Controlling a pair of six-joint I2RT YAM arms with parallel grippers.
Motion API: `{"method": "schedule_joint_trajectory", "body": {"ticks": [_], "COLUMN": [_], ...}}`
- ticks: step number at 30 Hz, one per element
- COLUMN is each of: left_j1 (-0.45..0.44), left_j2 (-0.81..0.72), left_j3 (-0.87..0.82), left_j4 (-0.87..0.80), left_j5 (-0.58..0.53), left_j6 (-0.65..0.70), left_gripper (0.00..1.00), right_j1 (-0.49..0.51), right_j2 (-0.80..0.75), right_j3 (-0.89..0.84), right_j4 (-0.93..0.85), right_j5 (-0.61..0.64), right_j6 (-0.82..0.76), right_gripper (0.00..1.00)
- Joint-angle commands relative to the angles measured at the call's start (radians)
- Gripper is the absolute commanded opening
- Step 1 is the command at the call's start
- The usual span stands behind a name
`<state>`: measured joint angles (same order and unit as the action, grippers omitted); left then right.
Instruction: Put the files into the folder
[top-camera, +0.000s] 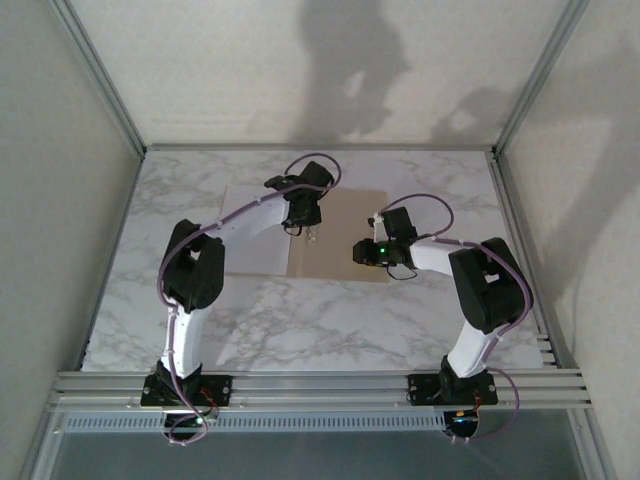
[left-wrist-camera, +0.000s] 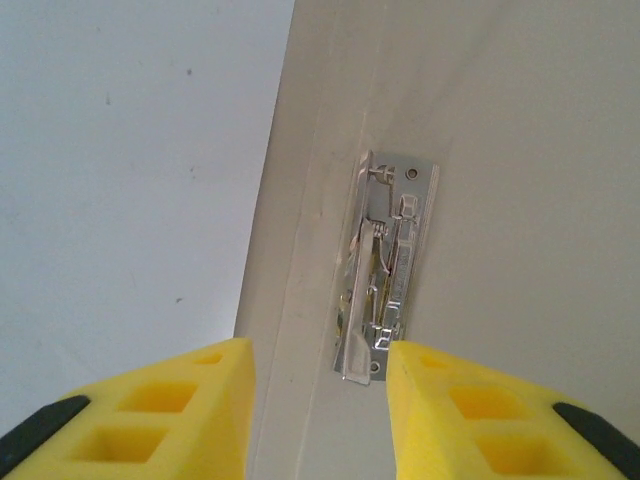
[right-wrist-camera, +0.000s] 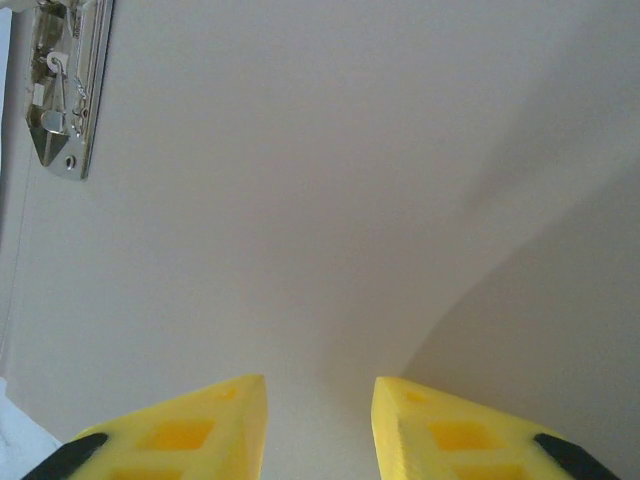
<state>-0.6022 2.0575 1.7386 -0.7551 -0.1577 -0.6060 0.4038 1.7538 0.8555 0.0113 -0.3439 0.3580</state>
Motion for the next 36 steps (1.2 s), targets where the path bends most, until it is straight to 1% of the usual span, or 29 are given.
{"method": "schedule_joint_trajectory", "body": {"ticks": [1,7,11,14,16,22,31,34,36], "left_j1": [0.0,-0.003,-0.004,-0.003,-0.002,0.015,0.072,0.099,0.119], "left_j2": [-0.071,-0.126,-0.122,-0.101,-0.072,0.013,0.155,0.197,0.221], "left_j3": [0.013,-0.155,-0.239,-0.277,-0.273,-0.191,0.125,0.197,0.213], "left_j4": [-0.035,0.056,0.102,0.132,0.134,0.139,0.043,0.039,0.068], "left_j5": [-0.006,0.043,0.067,0.084,0.084,0.077,0.041,0.049,0.069], "left_j6": [0.021,0.012,0.021,0.025,0.031,0.049,0.103,0.112,0.114], "left_gripper": [0.35,0.26,0.18,0.18,0.18,0.18,0.23,0.24,0.24], "right_j1": [0.003,0.003,0.003,0.002,0.003,0.003,0.003,0.002,0.002], "right_j2": [0.01,0.001,0.004,0.004,0.0,-0.003,-0.011,-0.024,-0.031], "right_j3": [0.003,0.007,0.016,0.019,0.019,0.028,0.028,0.031,0.031], "right_j4": [-0.108,-0.113,-0.118,-0.119,-0.121,-0.139,-0.15,-0.158,-0.159], "right_j5": [0.0,0.021,0.028,0.029,0.032,0.038,0.044,0.047,0.051], "right_j6": [-0.012,-0.025,-0.035,-0.035,-0.037,-0.047,-0.056,-0.058,-0.059], "right_gripper": [0.35,0.35,0.35,0.35,0.35,0.35,0.35,0.35,0.35]}}
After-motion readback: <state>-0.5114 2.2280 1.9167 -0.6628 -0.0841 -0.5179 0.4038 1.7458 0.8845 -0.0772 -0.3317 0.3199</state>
